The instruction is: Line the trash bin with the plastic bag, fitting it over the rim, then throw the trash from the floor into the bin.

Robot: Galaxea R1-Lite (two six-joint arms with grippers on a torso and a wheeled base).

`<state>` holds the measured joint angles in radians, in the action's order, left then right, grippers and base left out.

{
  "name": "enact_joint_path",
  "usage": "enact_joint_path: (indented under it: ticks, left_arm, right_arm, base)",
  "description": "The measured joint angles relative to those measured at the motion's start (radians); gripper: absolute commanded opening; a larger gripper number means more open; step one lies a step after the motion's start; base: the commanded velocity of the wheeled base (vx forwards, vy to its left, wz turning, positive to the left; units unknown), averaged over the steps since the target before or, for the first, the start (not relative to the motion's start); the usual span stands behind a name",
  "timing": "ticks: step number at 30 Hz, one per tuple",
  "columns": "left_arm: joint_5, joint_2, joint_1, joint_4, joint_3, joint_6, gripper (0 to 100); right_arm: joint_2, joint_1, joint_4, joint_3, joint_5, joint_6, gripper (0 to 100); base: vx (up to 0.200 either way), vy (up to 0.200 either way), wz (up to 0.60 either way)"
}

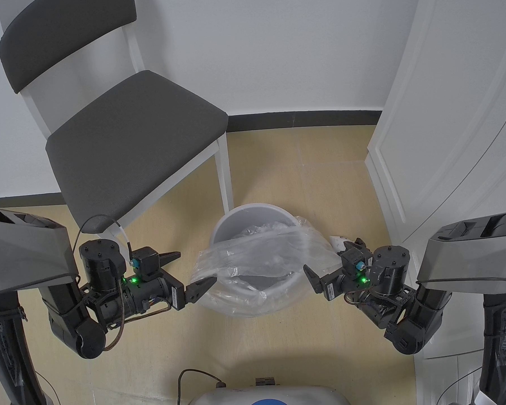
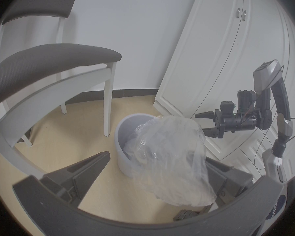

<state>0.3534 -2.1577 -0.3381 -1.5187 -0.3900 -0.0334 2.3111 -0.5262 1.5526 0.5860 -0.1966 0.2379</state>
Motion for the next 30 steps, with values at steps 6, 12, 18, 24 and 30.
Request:
enact_joint_path:
  ticks: [6, 12, 18, 24, 30]
  left_arm:
    - [0.000, -0.004, 0.002, 0.006, -0.021, 0.004, 100]
    - [-0.001, -0.024, 0.004, 0.007, -0.032, 0.002, 100]
    - [-0.001, -0.029, 0.002, 0.005, -0.032, -0.001, 100]
    - [-0.002, -0.026, 0.000, -0.002, -0.023, -0.005, 100]
    - [0.011, 0.004, -0.002, -0.006, 0.001, -0.010, 100]
  right_arm:
    - [-0.004, -0.044, 0.000, 0.017, 0.003, -0.060, 100]
    - [-0.005, -0.111, 0.000, 0.087, 0.006, -0.108, 100]
    - [0.028, -0.155, -0.061, 0.210, 0.006, -0.094, 100]
    - [0.092, -0.169, -0.199, 0.383, -0.005, -0.086, 100]
    - [0.181, -0.165, -0.343, 0.594, -0.039, -0.084, 100]
  base:
    - [0.000, 0.000, 0.00]
    - [0.000, 0.000, 0.00]
    - [0.000, 0.000, 0.00]
    - [0.000, 0.000, 0.00]
    - [0.000, 0.000, 0.00]
